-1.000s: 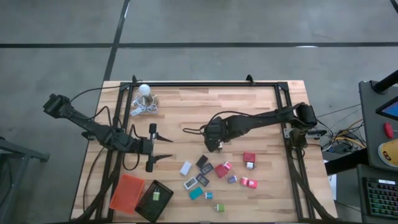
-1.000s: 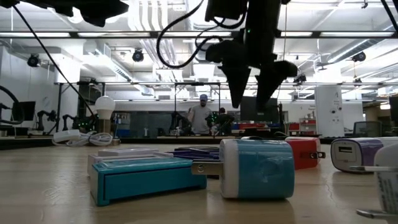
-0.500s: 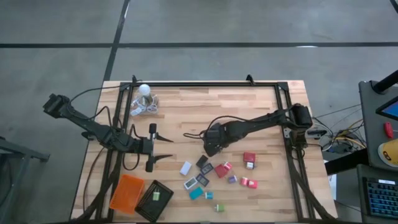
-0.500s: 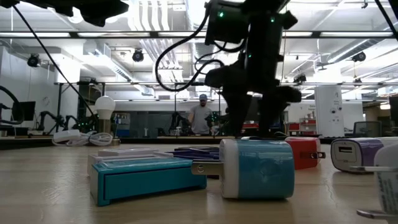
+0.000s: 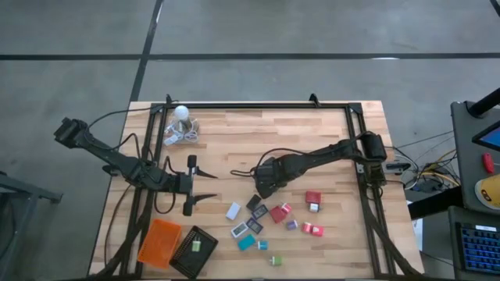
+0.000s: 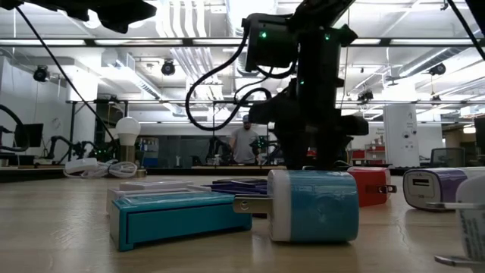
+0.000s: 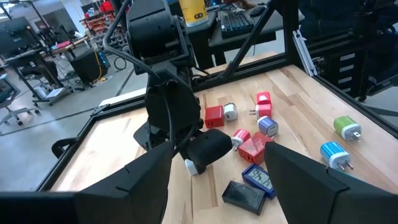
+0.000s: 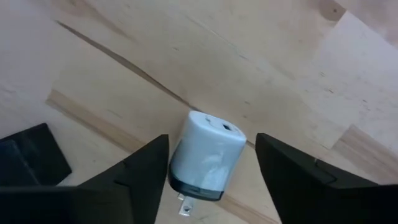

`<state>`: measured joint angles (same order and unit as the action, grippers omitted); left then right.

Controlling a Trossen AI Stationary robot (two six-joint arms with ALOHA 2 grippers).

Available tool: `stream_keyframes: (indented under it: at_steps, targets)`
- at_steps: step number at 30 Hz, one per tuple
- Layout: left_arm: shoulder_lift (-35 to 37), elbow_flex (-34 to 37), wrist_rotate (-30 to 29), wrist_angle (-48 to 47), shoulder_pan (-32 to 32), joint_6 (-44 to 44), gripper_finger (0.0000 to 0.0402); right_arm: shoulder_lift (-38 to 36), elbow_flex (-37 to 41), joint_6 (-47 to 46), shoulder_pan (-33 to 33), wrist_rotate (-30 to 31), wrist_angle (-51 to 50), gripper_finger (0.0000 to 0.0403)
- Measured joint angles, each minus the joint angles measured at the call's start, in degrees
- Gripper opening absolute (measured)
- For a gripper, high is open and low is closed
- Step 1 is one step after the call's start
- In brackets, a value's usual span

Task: Pick & Place Office items
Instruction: Put the top white charger adapter into the black basket

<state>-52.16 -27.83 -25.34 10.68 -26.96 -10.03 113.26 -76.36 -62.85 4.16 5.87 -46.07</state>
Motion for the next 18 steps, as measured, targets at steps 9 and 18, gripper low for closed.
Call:
stream_keyframes:
  at_steps: [9, 18]
  targets:
    - [0.0, 0.0, 0.0, 0.0, 0.0, -0.01, 0.0262, -0.14, 0.0, -0.15, 0.0, -0.13, 0.02, 0.0134]
    - [0.0, 0.0, 0.0, 0.0, 0.0, -0.01, 0.0262, -0.16, 0.0, 0.02, -0.02, -0.37, 0.05, 0.0118]
